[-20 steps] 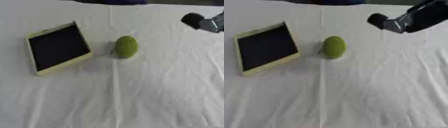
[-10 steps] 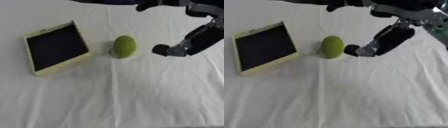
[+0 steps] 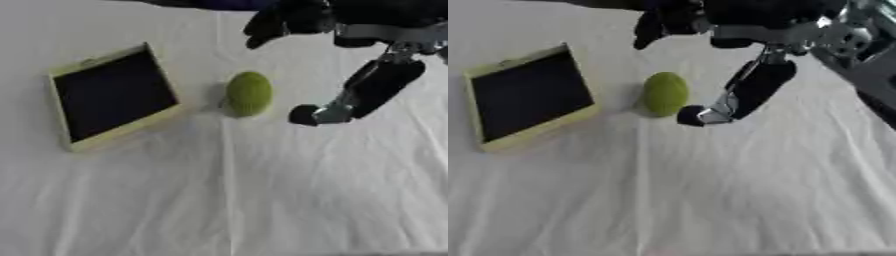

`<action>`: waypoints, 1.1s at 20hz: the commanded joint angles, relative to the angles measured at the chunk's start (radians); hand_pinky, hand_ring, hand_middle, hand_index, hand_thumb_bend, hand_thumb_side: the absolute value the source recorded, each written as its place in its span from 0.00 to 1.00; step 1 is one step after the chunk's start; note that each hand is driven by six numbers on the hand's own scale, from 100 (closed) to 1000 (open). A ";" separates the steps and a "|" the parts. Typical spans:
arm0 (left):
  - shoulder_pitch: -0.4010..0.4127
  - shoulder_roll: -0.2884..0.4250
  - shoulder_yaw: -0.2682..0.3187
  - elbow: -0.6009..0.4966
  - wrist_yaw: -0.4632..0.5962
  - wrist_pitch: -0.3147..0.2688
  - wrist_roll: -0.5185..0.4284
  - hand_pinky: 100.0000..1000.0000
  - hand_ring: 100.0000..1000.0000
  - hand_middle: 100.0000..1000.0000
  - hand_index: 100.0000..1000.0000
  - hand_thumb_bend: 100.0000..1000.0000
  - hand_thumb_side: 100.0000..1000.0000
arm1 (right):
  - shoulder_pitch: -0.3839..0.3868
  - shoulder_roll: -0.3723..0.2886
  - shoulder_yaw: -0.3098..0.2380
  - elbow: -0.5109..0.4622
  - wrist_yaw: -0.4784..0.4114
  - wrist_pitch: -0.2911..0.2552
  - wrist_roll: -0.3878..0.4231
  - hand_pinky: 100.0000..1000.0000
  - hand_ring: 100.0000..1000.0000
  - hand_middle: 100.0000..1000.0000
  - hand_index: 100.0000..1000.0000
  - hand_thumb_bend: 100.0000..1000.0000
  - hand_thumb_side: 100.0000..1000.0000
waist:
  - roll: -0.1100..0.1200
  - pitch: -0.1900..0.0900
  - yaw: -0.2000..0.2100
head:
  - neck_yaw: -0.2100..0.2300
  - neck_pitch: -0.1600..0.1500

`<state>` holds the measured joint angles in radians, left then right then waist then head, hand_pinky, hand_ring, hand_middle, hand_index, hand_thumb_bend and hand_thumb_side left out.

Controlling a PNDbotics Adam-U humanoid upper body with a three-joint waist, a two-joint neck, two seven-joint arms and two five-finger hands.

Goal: Pick up objects on the table and place them in the box.

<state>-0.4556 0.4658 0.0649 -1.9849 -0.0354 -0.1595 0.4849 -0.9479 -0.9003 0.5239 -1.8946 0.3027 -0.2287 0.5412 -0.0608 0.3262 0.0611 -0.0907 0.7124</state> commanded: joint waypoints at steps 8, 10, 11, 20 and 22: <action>-0.012 0.016 0.000 -0.015 0.007 -0.001 -0.006 0.72 0.74 0.57 0.68 0.06 0.51 | -0.039 0.051 -0.009 0.058 -0.026 0.062 0.113 0.80 0.86 0.86 0.94 0.33 0.32 | 0.002 -0.023 0.008 | -0.004 0.003; -0.013 0.015 0.000 -0.015 0.008 -0.001 -0.006 0.72 0.74 0.57 0.68 0.06 0.51 | -0.025 0.060 -0.013 0.084 -0.019 0.089 0.100 0.80 0.86 0.86 0.93 0.32 0.33 | 0.002 -0.021 0.010 | -0.004 0.001; -0.014 0.014 0.000 -0.015 0.008 -0.001 -0.006 0.72 0.74 0.57 0.68 0.06 0.51 | -0.018 0.064 -0.014 0.096 -0.016 0.103 0.093 0.80 0.86 0.86 0.93 0.32 0.33 | 0.002 -0.021 0.011 | -0.003 0.000; -0.016 0.008 -0.002 -0.015 0.011 0.000 -0.007 0.72 0.74 0.57 0.68 0.05 0.51 | 0.029 0.114 -0.013 0.197 0.049 0.187 0.040 0.81 0.85 0.85 0.94 0.35 0.28 | 0.008 -0.014 0.015 | -0.001 -0.008; -0.016 0.007 -0.002 -0.015 0.012 0.000 -0.008 0.72 0.74 0.57 0.68 0.05 0.52 | 0.038 0.122 -0.017 0.220 0.066 0.189 0.030 0.81 0.85 0.85 0.94 0.36 0.26 | 0.009 -0.012 0.015 | -0.002 -0.010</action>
<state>-0.4571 0.4617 0.0591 -1.9849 -0.0266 -0.1580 0.4803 -0.8975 -0.7679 0.5265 -1.6827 0.3542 -0.0434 0.5789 -0.0566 0.3323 0.0755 -0.0902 0.7103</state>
